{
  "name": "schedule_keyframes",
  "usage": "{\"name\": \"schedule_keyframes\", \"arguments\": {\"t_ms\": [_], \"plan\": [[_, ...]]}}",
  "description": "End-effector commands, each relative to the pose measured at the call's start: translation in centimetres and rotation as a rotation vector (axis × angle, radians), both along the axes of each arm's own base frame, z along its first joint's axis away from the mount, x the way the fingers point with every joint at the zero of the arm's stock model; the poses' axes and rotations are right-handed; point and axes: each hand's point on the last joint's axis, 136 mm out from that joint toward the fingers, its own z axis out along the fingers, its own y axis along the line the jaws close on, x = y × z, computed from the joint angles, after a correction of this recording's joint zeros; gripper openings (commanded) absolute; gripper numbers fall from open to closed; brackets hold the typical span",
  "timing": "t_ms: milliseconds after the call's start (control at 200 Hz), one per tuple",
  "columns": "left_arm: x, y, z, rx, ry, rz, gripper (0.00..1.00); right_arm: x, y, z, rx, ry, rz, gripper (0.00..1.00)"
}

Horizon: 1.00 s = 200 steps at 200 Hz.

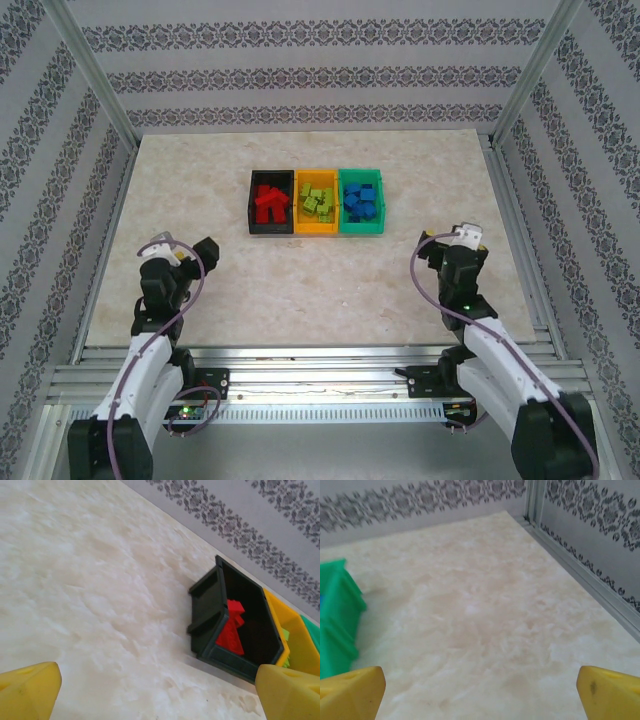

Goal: Sort the legos into containers by color
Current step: Reset both arms

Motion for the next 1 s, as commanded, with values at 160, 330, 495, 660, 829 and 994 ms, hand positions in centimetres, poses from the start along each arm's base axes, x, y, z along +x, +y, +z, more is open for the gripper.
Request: {"name": "schedule_keyframes", "arguments": {"t_ms": [160,330,495,660,829,994], "plan": [[-0.7,2.2,-1.3,0.0,0.038,0.125,1.0,4.8,-2.3,1.9,-0.215,-0.081,-0.107,0.98],[-0.3,1.7,-1.5,0.0,0.055,0.093,1.0,5.1,-2.5,-0.3,-0.125,-0.144,-0.079,0.98],[-0.4,1.7,-1.3,0.004,0.049,0.094,1.0,5.5,-1.6,-0.6,-0.127,-0.178,-0.021,0.98],[-0.4,1.9,-1.5,-0.002,0.051,0.106,1.0,6.7,0.3,-1.3,-0.136,-0.15,0.1,0.98],[-0.1,2.3,-1.0,0.014,0.048,0.125,1.0,7.9,2.8,-2.9,-0.126,-0.077,0.271,0.98],[0.4,4.2,-0.2,0.078,0.059,0.213,1.0,8.1,2.5,-2.9,-0.124,-0.089,0.256,0.98]]}}
